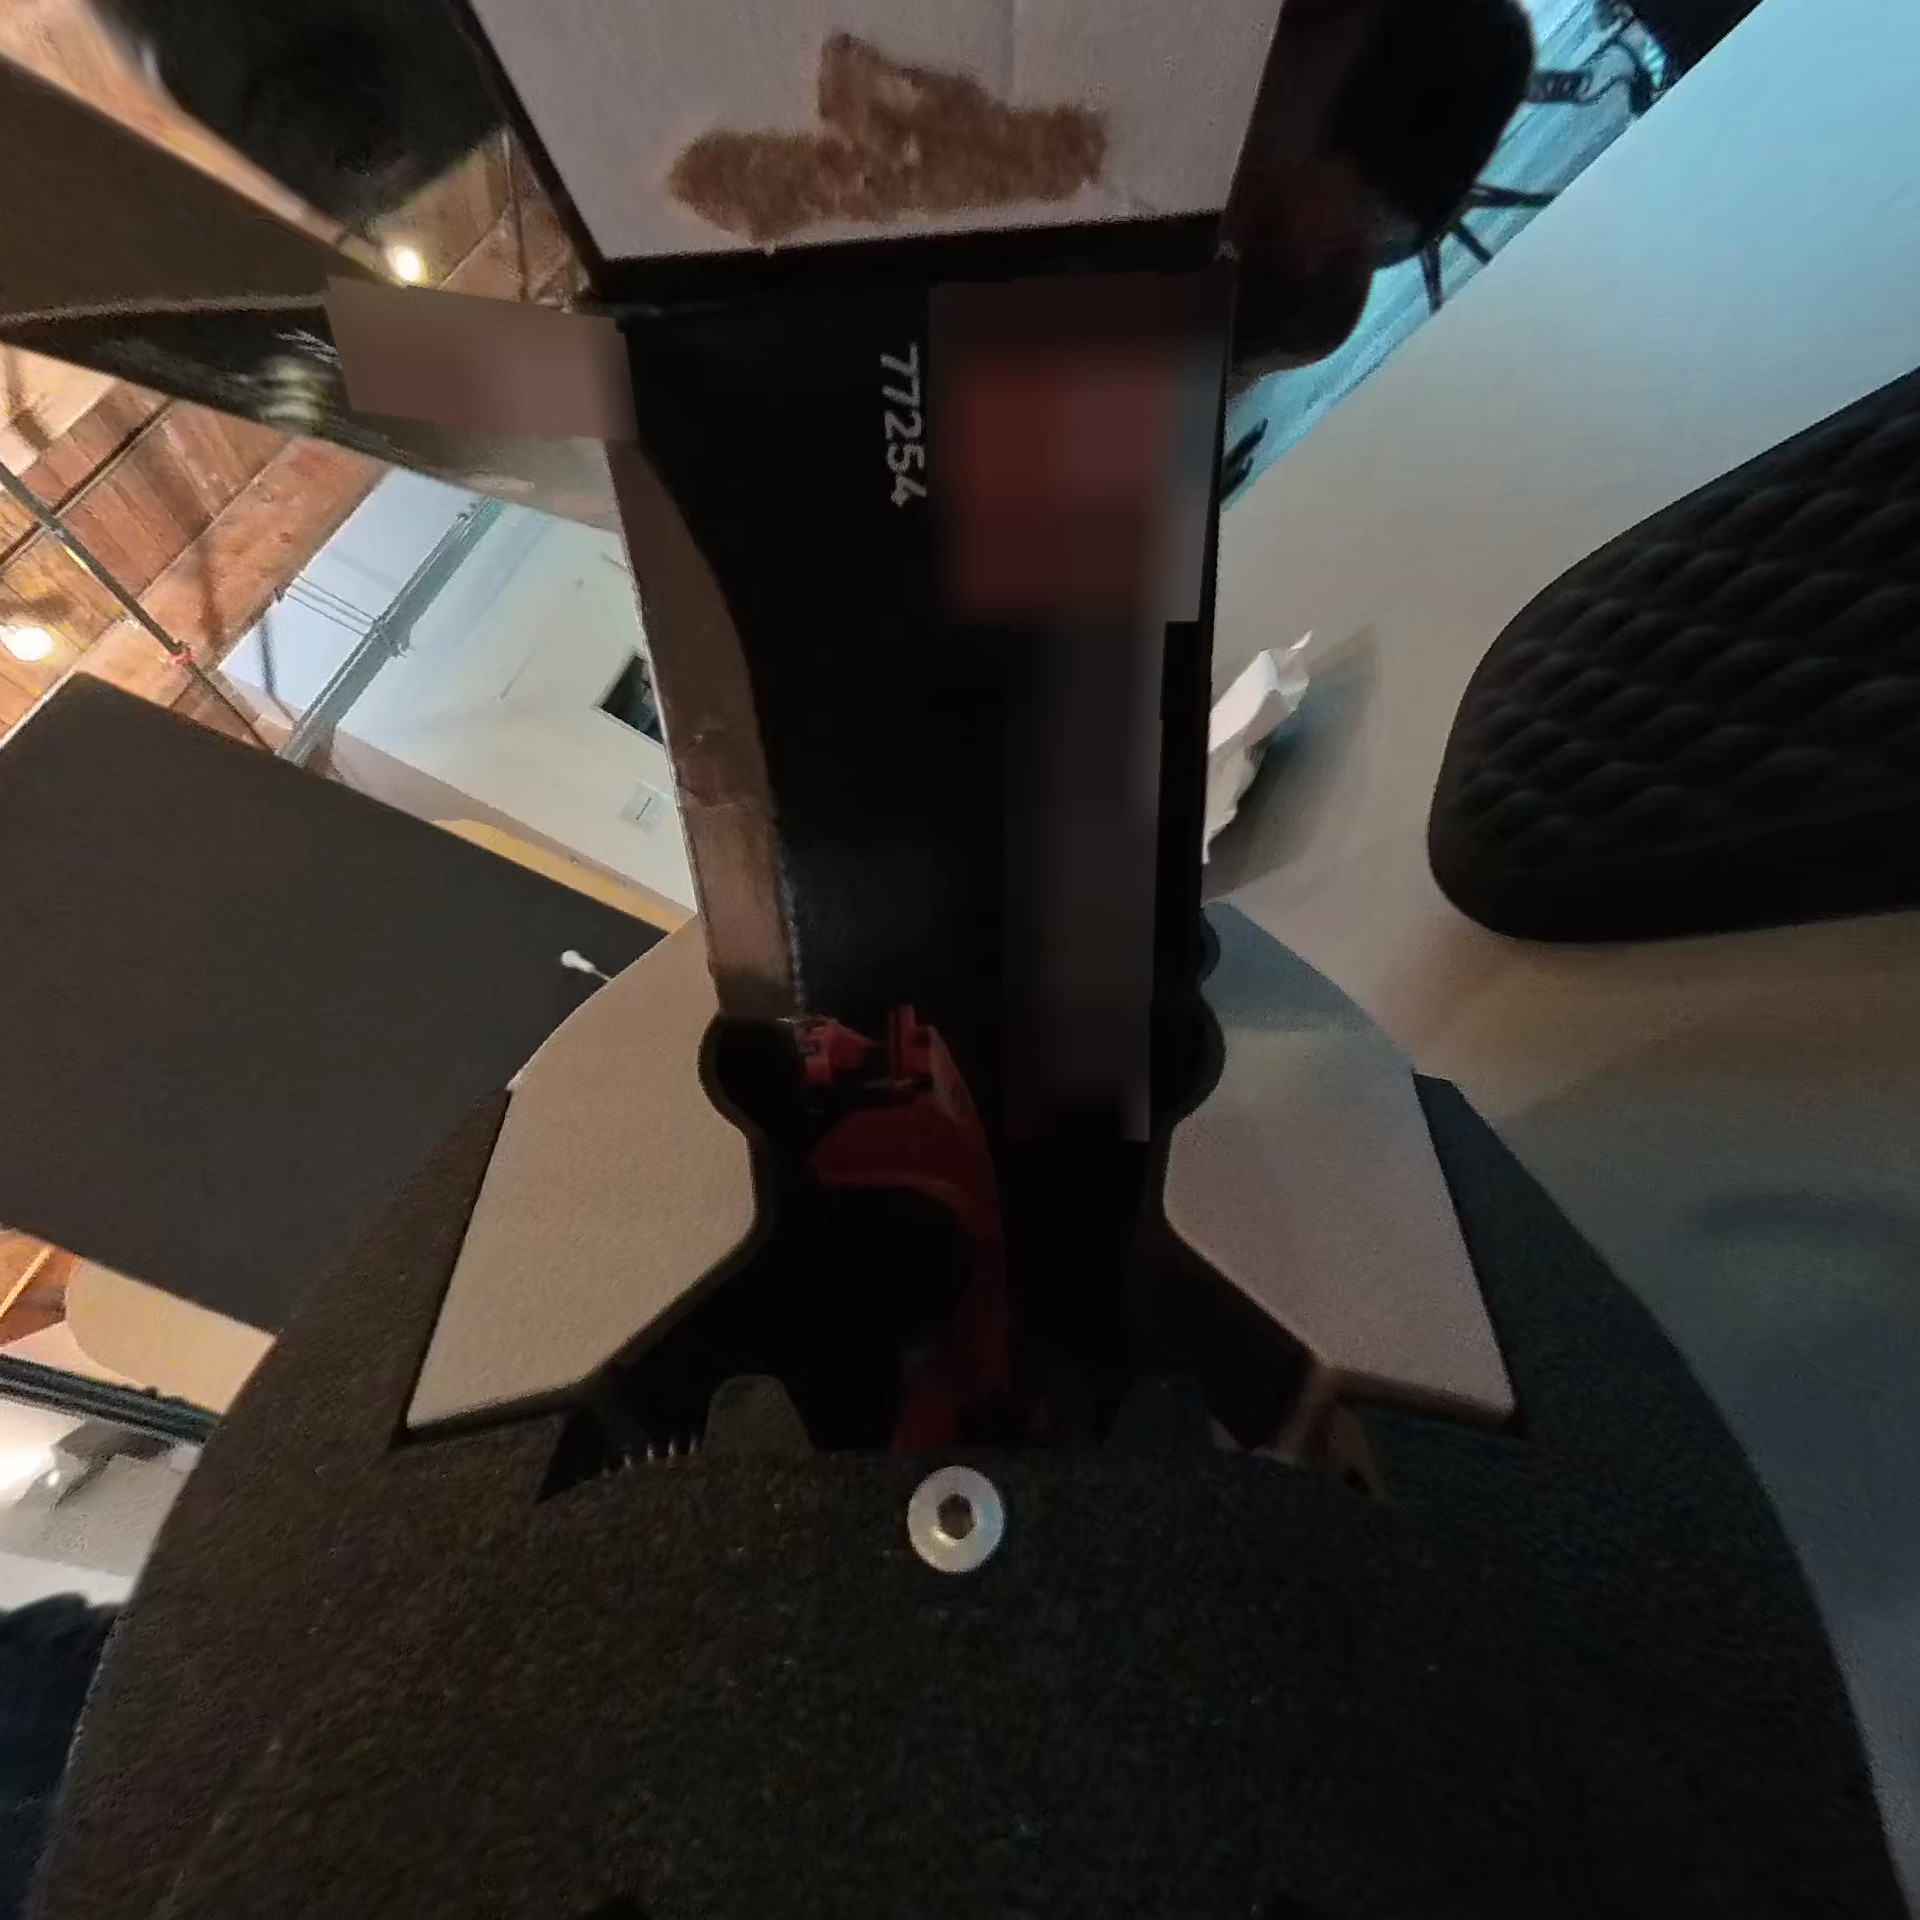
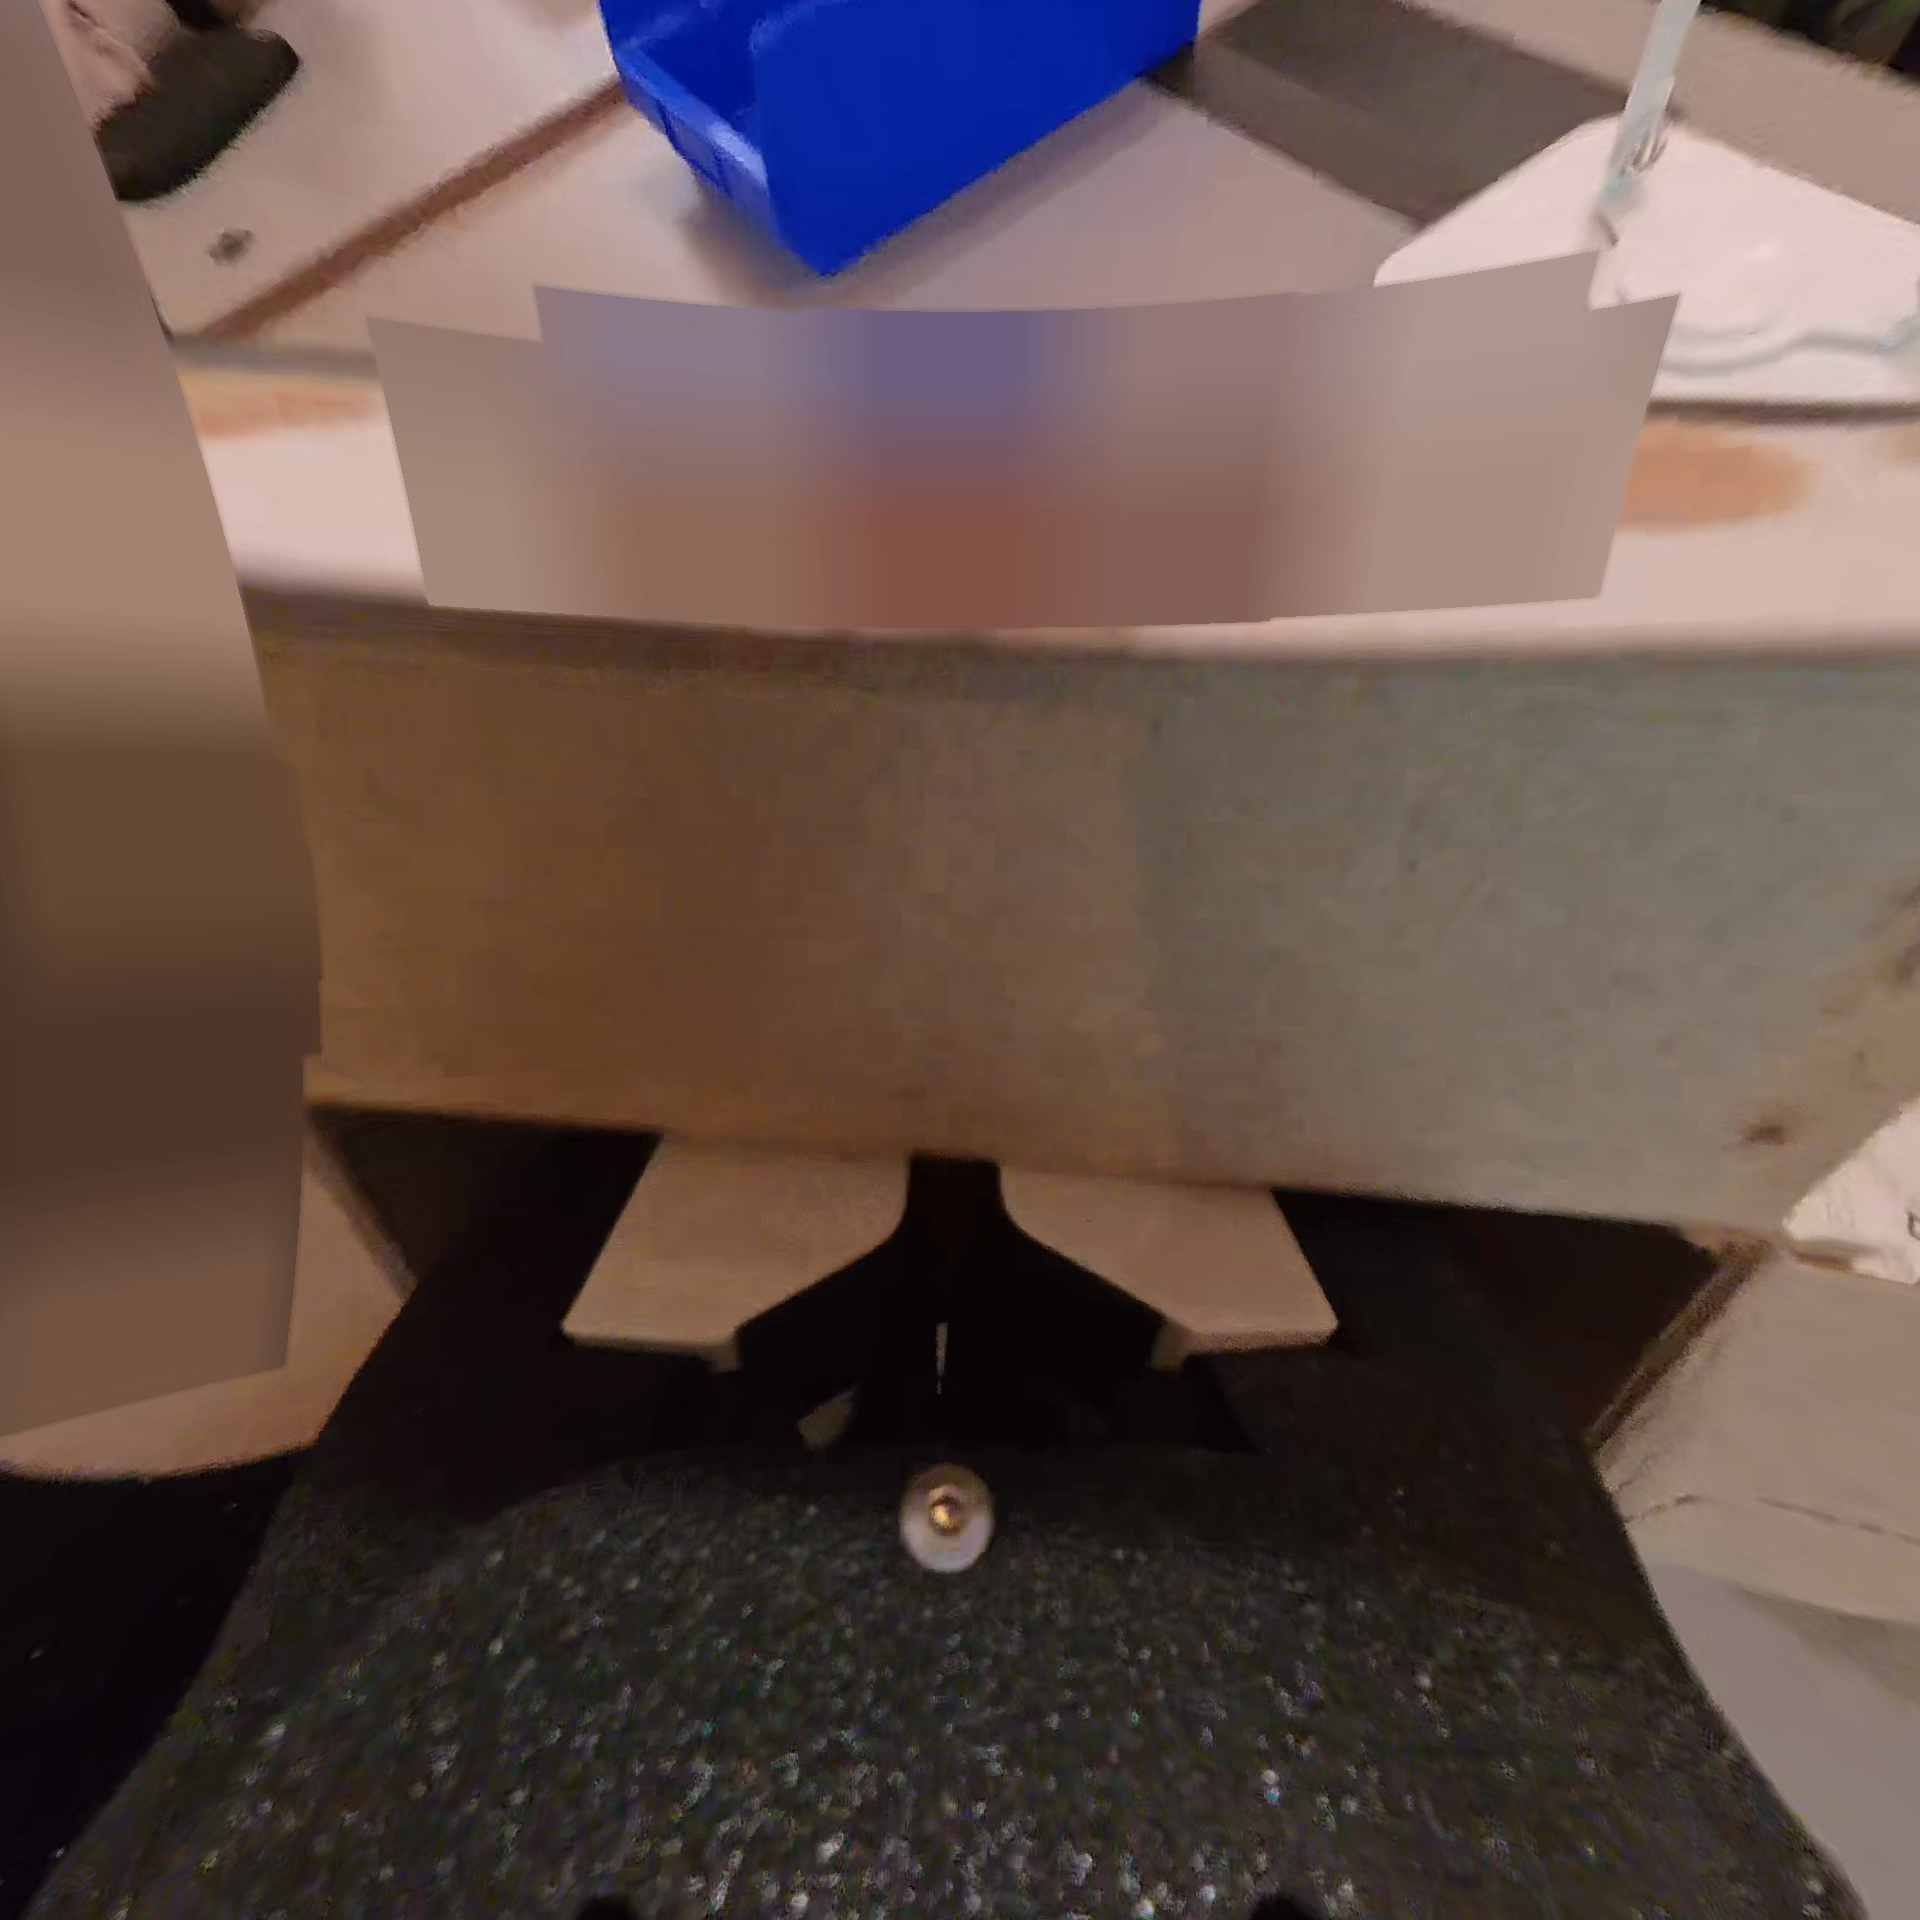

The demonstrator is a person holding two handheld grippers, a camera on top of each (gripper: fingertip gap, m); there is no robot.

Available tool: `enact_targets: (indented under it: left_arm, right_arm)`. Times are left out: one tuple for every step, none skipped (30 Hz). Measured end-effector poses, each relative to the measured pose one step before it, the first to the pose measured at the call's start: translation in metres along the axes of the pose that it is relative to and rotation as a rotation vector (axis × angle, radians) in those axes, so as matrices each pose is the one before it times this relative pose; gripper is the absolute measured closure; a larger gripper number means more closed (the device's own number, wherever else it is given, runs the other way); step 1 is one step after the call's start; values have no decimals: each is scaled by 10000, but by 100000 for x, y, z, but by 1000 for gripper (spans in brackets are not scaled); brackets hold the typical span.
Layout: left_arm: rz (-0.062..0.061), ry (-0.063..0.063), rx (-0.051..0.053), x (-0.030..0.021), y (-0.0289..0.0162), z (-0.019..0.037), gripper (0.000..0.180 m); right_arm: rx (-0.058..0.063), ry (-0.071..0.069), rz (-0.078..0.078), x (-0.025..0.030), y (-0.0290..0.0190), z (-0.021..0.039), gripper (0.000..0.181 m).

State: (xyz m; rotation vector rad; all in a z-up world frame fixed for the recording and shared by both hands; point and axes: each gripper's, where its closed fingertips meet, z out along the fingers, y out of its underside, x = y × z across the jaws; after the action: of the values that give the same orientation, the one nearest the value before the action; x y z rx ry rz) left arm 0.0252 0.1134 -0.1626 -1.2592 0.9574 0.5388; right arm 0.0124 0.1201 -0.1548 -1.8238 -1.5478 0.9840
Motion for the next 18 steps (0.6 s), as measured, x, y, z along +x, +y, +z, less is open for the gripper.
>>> enact_targets:
  left_arm:
    - [-199, -57, 53, -522, 188, -149, 100]
    - [-290, 19, 100, -623, 150, -146, 100]
    - [-279, 63, 142, -619, 135, -147, 99]
    - [-296, 55, 130, -644, 178, -185, 99]
    - [-304, 122, 155, -551, 179, -229, 99]
    - [-183, 244, 260, -415, 135, -329, 99]
    - [-140, 223, 276, -406, 137, -363, 99]
    - [-149, 296, 217, -175, 176, -330, 99]
    - [-156, 73, 142, -541, 161, -352, 99]
    - [-279, 45, 36, -459, 199, -223, 99]
    - [-253, 20, 30, -406, 169, -149, 99]
    - [-214, 74, 90, -356, 47, -139, 99]
    - [-222, 112, 93, -512, -2, -158, 99]
    - [-175, 154, 129, -221, -47, -143, 99]
    - [-82, 237, 191, -83, -79, -212, 99]
    - [-17, 267, 221, 53, -58, -230, 99]
    - [16, 299, 260, 165, -96, -258, 98]
    - [-12, 195, 249, 29, -66, -269, 98]
  right_arm:
    - [249, -114, -128, -395, -556, -353, 181]
    - [250, -56, -259, -439, -662, -510, 181]
    - [295, 116, -370, -180, -799, -654, 181]
    - [284, 254, -494, -18, -877, -804, 181]
    - [207, 286, -538, 118, -821, -793, 181]
    - [176, 151, -674, 14, -745, -665, 181]
    - [-106, 451, -702, 501, -307, -505, 181]
    - [-80, 456, -881, 506, -286, -363, 181]
    - [73, 478, -963, 427, -351, -230, 181]
    - [-56, 357, -764, 214, -179, -51, 181]
    - [-60, -20, -552, -301, -176, 99, 181]
    - [79, -83, -241, -352, -241, 132, 181]
    - [155, -154, -1, -324, -284, 184, 166]
    - [50, -278, 98, -296, -138, 164, 156]
    - [5, -147, 154, -60, -1, 96, 147]
    - [163, -113, -40, -40, -189, -51, 146]
    - [345, 76, -216, 115, -367, -187, 147]
    - [264, 227, -250, 247, -285, -219, 150]
